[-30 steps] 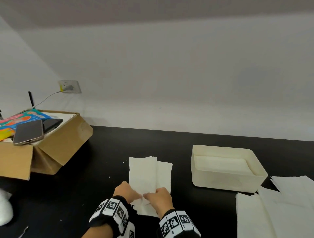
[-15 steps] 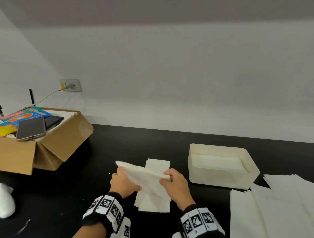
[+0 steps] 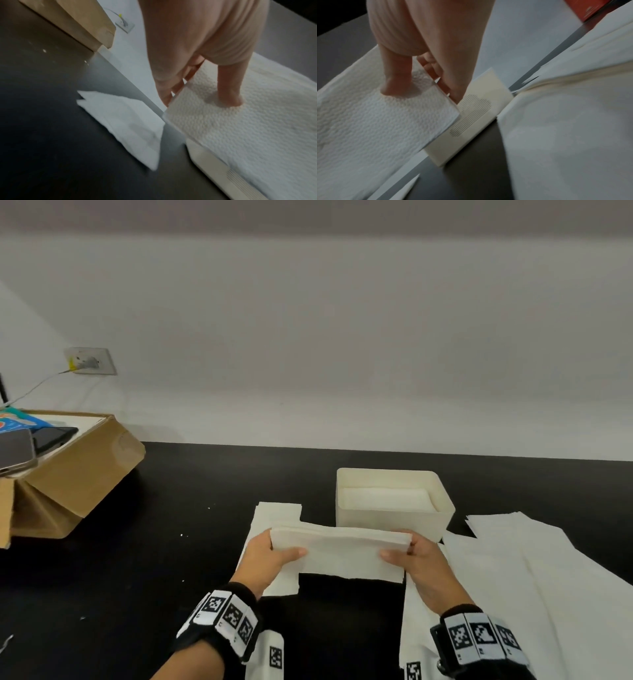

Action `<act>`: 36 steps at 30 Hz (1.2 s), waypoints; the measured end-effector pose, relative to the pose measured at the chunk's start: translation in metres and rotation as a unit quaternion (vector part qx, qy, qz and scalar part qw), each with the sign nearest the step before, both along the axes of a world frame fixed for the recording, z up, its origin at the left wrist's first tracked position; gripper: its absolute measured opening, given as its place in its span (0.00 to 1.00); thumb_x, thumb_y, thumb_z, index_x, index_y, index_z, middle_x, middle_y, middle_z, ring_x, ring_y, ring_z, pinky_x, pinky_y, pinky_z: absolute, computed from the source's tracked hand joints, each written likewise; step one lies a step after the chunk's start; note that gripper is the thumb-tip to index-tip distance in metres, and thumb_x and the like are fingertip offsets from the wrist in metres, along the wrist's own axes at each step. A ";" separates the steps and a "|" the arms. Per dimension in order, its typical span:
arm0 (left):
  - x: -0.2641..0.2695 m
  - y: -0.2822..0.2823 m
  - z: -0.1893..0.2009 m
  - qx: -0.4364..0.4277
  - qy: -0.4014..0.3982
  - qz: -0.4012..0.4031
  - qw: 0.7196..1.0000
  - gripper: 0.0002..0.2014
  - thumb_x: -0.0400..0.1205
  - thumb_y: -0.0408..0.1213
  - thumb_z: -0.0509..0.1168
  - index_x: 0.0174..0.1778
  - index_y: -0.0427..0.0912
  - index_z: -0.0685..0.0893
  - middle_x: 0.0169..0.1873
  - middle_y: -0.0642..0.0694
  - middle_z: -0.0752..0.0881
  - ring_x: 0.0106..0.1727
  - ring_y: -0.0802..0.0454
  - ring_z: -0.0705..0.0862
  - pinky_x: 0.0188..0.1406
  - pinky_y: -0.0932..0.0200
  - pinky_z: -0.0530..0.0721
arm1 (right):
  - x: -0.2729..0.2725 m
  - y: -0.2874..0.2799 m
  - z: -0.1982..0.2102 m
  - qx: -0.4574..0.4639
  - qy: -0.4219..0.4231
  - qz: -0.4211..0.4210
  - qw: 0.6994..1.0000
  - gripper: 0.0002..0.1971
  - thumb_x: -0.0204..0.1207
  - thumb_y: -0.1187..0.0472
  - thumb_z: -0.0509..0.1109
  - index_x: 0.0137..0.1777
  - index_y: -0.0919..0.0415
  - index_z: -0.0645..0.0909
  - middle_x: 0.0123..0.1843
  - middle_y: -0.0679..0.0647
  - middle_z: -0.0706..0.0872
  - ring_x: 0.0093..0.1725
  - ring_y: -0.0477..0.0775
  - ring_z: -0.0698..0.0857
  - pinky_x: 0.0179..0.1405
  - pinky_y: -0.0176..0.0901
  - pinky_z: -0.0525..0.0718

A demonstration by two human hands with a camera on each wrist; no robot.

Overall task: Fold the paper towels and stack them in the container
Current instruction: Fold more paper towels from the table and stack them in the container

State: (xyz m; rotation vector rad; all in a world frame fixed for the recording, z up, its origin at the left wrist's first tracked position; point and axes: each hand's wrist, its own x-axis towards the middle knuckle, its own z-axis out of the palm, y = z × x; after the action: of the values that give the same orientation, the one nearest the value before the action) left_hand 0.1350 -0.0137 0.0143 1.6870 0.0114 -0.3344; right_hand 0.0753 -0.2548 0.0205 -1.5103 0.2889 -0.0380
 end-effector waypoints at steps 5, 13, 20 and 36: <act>-0.018 -0.034 -0.011 -0.024 0.022 -0.007 0.999 0.12 0.75 0.29 0.72 0.49 0.50 0.83 0.50 0.48 0.89 0.55 0.52 0.86 0.49 0.61 0.84 | -0.025 -0.030 -0.012 -0.006 0.022 -0.040 0.999 0.11 0.68 0.77 0.74 0.44 0.61 0.85 0.44 0.57 0.87 0.47 0.57 0.85 0.44 0.42 0.83; -0.032 -0.055 -0.021 0.041 0.027 -0.023 0.999 0.20 0.73 0.31 0.74 0.58 0.51 0.78 0.56 0.48 0.81 0.60 0.48 0.79 0.69 0.46 0.78 | -0.034 -0.037 -0.037 -0.057 0.104 -0.044 0.992 0.12 0.66 0.71 0.78 0.46 0.57 0.86 0.53 0.61 0.87 0.56 0.63 0.85 0.63 0.53 0.82; -0.038 -0.056 -0.009 -0.012 -0.008 -0.007 1.000 0.12 0.77 0.29 0.70 0.48 0.51 0.81 0.51 0.47 0.83 0.55 0.50 0.81 0.60 0.51 0.81 | -0.037 -0.040 -0.019 -0.027 0.058 -0.064 0.996 0.12 0.67 0.72 0.77 0.43 0.53 0.85 0.48 0.55 0.87 0.53 0.57 0.85 0.60 0.50 0.82; -0.042 -0.061 -0.024 0.039 0.015 -0.011 0.999 0.19 0.74 0.28 0.73 0.54 0.51 0.77 0.56 0.45 0.81 0.61 0.46 0.79 0.66 0.47 0.79 | -0.037 -0.037 -0.043 -0.100 0.136 -0.063 0.984 0.20 0.63 0.69 0.80 0.56 0.59 0.82 0.53 0.58 0.87 0.55 0.60 0.85 0.62 0.56 0.83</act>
State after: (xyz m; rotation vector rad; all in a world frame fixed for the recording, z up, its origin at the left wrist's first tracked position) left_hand 0.0934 -0.0745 -0.0099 1.7593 0.0284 -0.3800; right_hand 0.0384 -0.2919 -0.0220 -1.6972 0.6164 0.0400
